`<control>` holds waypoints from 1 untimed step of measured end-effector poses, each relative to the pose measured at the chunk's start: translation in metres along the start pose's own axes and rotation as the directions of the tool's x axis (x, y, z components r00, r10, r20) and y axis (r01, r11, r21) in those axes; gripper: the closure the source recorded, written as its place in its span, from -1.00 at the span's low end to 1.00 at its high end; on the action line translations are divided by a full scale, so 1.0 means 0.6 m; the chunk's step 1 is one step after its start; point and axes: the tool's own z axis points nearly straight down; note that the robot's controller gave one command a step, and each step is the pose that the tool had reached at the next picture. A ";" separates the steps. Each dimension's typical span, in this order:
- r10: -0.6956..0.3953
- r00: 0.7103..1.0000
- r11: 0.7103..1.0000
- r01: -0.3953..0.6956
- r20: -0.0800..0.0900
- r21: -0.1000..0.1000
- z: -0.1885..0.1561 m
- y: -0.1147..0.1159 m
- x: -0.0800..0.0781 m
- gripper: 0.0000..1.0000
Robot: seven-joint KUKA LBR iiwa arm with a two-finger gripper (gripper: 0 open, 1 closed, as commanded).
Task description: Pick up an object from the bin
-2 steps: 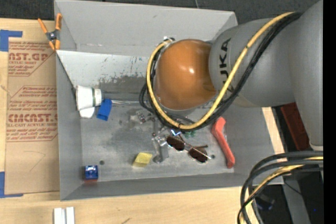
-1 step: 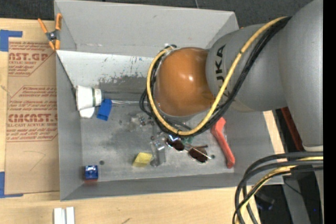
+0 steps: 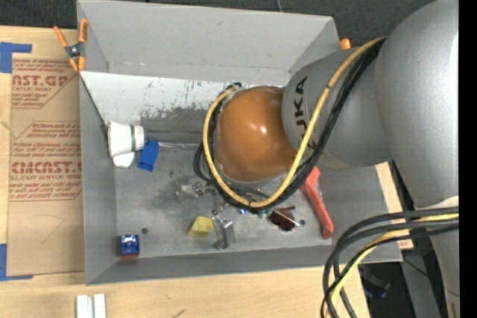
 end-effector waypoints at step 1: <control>-0.242 0.970 0.970 0.242 0.017 0.006 0.038 0.007 0.029 1.00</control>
Offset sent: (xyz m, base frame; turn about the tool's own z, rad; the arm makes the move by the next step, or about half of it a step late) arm 0.0000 0.0000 0.0000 0.0000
